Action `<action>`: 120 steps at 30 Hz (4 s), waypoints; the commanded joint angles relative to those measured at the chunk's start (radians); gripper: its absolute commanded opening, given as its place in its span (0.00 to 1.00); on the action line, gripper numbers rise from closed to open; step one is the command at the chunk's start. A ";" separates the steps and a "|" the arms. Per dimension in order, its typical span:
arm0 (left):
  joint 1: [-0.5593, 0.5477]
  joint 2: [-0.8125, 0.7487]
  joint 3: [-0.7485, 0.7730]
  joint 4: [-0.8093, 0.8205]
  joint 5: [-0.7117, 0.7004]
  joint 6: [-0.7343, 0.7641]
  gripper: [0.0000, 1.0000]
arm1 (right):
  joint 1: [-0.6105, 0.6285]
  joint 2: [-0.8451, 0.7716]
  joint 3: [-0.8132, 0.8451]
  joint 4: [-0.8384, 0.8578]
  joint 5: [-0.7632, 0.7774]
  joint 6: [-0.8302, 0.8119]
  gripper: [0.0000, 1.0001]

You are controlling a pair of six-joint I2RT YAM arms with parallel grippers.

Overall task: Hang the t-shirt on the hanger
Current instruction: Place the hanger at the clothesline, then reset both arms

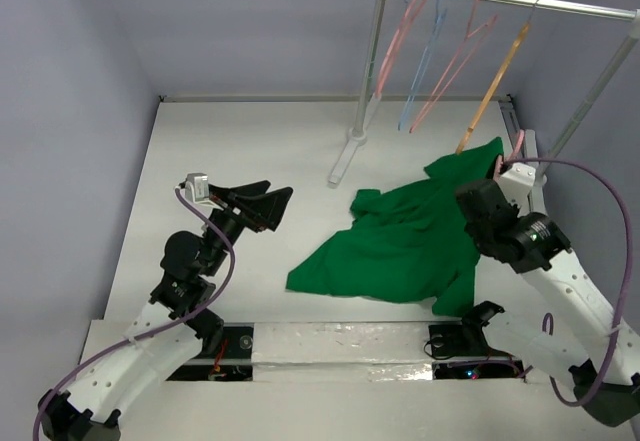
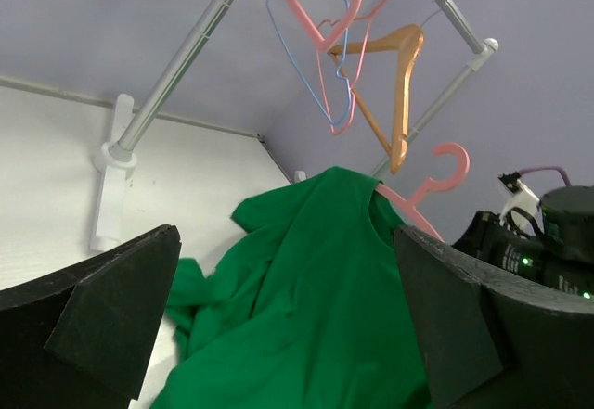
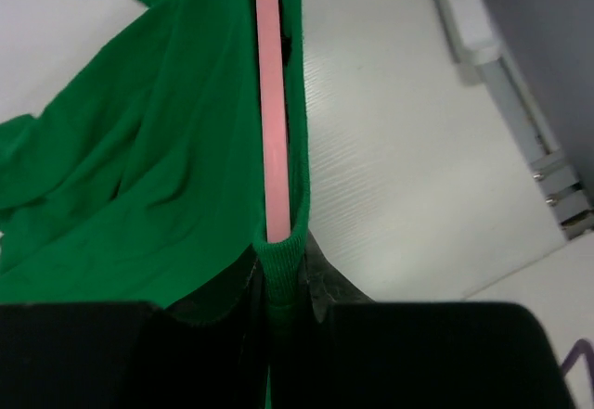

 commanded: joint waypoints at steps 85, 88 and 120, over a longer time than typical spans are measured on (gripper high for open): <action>-0.051 -0.040 0.237 -0.359 -0.158 0.082 0.99 | -0.858 0.396 0.449 0.903 -0.572 -0.495 0.95; -0.051 -0.027 0.292 -0.387 -0.190 0.102 0.99 | -0.858 0.344 0.450 0.877 -0.574 -0.475 1.00; -0.051 -0.088 0.466 -0.488 -0.190 0.220 0.99 | -0.858 -0.505 -0.056 0.889 -1.379 -0.267 1.00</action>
